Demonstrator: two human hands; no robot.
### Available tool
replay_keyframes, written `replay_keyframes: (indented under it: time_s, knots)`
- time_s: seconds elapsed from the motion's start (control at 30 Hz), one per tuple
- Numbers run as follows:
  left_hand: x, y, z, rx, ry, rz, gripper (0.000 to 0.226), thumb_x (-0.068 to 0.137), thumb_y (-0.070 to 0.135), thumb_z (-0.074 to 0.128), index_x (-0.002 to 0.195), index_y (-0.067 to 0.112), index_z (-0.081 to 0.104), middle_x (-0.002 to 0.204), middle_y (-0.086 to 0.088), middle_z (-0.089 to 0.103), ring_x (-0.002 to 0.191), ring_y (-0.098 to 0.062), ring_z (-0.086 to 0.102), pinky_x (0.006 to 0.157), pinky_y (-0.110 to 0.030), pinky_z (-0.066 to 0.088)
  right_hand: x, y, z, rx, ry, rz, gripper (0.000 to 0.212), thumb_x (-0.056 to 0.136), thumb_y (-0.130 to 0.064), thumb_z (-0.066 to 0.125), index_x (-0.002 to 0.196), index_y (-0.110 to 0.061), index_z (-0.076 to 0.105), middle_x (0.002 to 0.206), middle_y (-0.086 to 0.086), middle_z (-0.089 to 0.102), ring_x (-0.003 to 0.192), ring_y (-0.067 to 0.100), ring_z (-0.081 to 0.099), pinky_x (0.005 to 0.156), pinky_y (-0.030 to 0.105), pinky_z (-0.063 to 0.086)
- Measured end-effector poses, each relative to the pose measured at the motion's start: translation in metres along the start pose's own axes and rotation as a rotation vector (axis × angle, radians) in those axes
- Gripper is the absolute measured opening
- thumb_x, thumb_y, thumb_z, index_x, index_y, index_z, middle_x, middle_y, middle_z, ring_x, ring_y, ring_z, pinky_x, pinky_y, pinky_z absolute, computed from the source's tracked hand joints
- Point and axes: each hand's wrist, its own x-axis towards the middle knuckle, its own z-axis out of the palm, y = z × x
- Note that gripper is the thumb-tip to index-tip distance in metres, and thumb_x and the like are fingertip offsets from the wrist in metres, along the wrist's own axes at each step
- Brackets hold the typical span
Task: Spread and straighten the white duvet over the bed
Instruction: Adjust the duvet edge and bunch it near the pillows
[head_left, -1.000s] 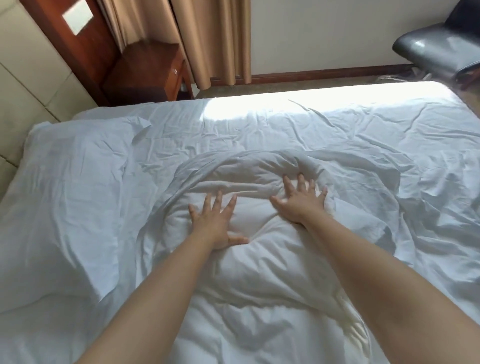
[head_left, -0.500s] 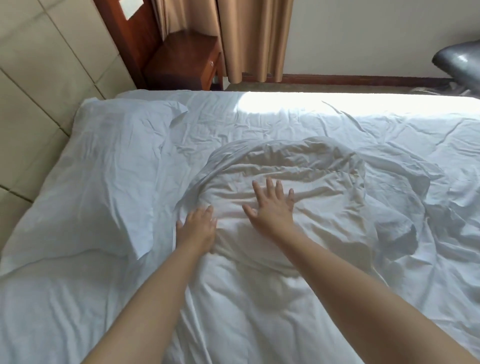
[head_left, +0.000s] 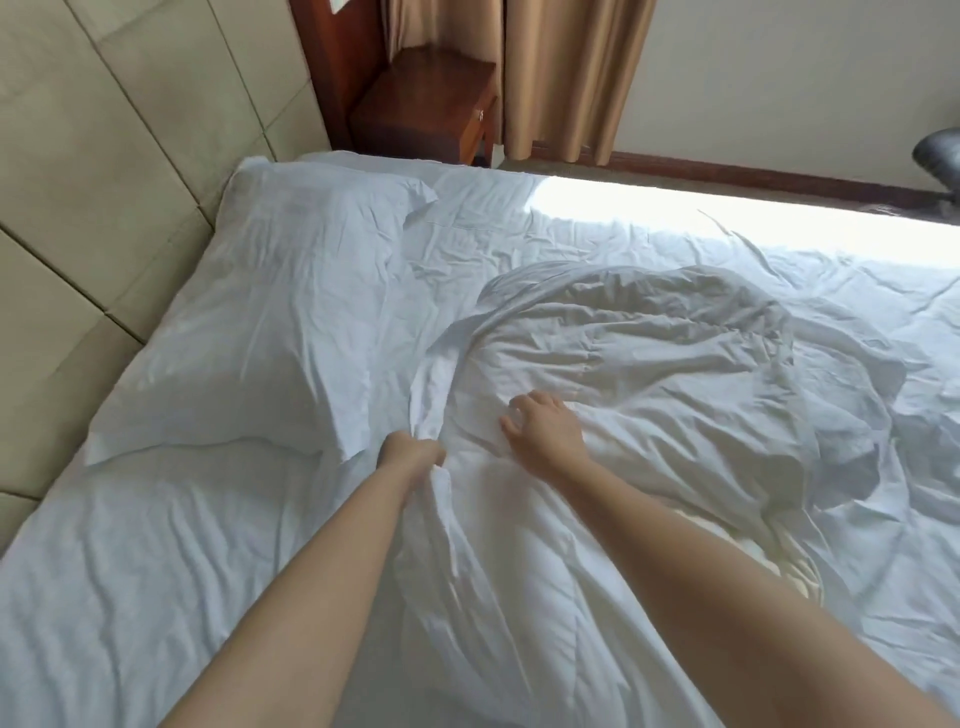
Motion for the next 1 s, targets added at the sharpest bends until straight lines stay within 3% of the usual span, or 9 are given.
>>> replay_keyframes:
  time_s: [0.1, 0.23, 0.33, 0.47, 0.53, 0.63, 0.8, 0.87, 1.0]
  knots:
    - [-0.027, 0.015, -0.011, -0.069, -0.076, 0.201, 0.033, 0.072, -0.007, 0.055, 0.102, 0.005, 0.064, 0.084, -0.006, 0.063, 0.080, -0.025, 0.060, 0.064, -0.027, 0.050, -0.010, -0.018, -0.014, 0.459, -0.023, 0.163, 0.029, 0.097, -0.034, 0.044, 0.096, -0.013, 0.063, 0.096, 0.008, 0.065, 0.092, 0.026, 0.059, 0.075, 0.031, 0.041]
    - [-0.072, 0.030, -0.016, 0.080, -0.372, 0.392, 0.045, 0.074, -0.010, 0.060, 0.114, 0.011, 0.062, 0.096, -0.001, 0.062, 0.089, -0.017, 0.057, 0.071, -0.024, 0.047, -0.022, -0.041, -0.041, 0.937, -0.090, 0.350, 0.044, 0.095, -0.050, 0.045, 0.111, -0.012, 0.058, 0.099, 0.011, 0.067, 0.079, 0.023, 0.065, 0.070, 0.031, 0.049]
    - [-0.104, 0.031, -0.011, 0.235, -0.507, 0.463, 0.052, 0.076, -0.010, 0.060, 0.123, 0.012, 0.057, 0.111, 0.002, 0.053, 0.096, -0.011, 0.051, 0.075, -0.020, 0.044, -0.034, -0.049, -0.062, 0.813, -0.144, 0.347, 0.051, 0.087, -0.053, 0.057, 0.111, -0.008, 0.058, 0.089, 0.006, 0.060, 0.077, 0.022, 0.060, 0.069, 0.032, 0.049]
    - [-0.126, 0.021, -0.002, 0.347, -0.638, 0.604, 0.047, 0.076, -0.016, 0.052, 0.111, 0.013, 0.064, 0.101, 0.004, 0.056, 0.068, -0.005, 0.048, 0.059, -0.013, 0.043, -0.050, -0.048, -0.073, 0.475, -0.012, 0.391, 0.013, 0.084, -0.016, 0.062, 0.080, -0.008, 0.053, 0.070, 0.004, 0.050, 0.065, 0.021, 0.051, 0.053, 0.026, 0.039]
    - [-0.128, 0.013, -0.002, 0.383, -0.536, 0.701, 0.046, 0.074, -0.013, 0.052, 0.106, 0.018, 0.063, 0.089, 0.004, 0.051, 0.066, -0.011, 0.045, 0.061, -0.022, 0.043, -0.055, -0.035, -0.078, 0.485, 0.190, 0.500, 0.006, 0.086, -0.006, 0.053, 0.089, -0.003, 0.057, 0.082, 0.010, 0.055, 0.080, 0.027, 0.057, 0.064, 0.031, 0.047]
    - [-0.125, 0.003, -0.008, 0.496, -0.267, 0.711, 0.030, 0.076, -0.002, 0.051, 0.093, 0.023, 0.047, 0.080, 0.004, 0.046, 0.074, -0.021, 0.046, 0.063, -0.025, 0.039, -0.065, -0.011, -0.084, 0.661, 0.415, 0.671, 0.027, 0.084, -0.004, 0.049, 0.107, 0.008, 0.059, 0.091, 0.016, 0.057, 0.094, 0.035, 0.065, 0.076, 0.036, 0.052]
    - [-0.146, -0.011, -0.005, 0.991, -0.371, 0.535, 0.012, 0.076, 0.007, 0.051, 0.077, 0.018, 0.048, 0.089, -0.009, 0.060, 0.084, -0.028, 0.059, 0.064, -0.031, 0.050, -0.098, 0.026, -0.085, 0.707, 0.226, 0.679, 0.016, 0.089, 0.004, 0.043, 0.099, 0.001, 0.055, 0.093, 0.016, 0.053, 0.061, 0.023, 0.049, 0.036, 0.022, 0.045]
    - [-0.164, -0.011, 0.008, 0.960, -0.512, 0.495, 0.011, 0.078, 0.003, 0.051, 0.080, 0.013, 0.051, 0.075, -0.008, 0.052, 0.073, -0.026, 0.054, 0.047, -0.024, 0.043, -0.099, 0.030, -0.092, 0.640, 0.240, 0.606, 0.020, 0.090, 0.000, 0.043, 0.099, 0.002, 0.061, 0.098, 0.018, 0.057, 0.063, 0.026, 0.053, 0.040, 0.026, 0.048]
    - [-0.208, 0.013, 0.036, 0.565, -0.638, 0.513, 0.025, 0.079, -0.005, 0.049, 0.071, 0.015, 0.038, 0.071, -0.003, 0.036, 0.059, -0.017, 0.038, 0.046, -0.022, 0.031, -0.085, 0.009, -0.142, 0.699, 0.523, 0.340, 0.034, 0.091, -0.007, 0.043, 0.058, -0.009, 0.050, 0.059, 0.006, 0.045, 0.057, 0.024, 0.047, 0.051, 0.035, 0.047]
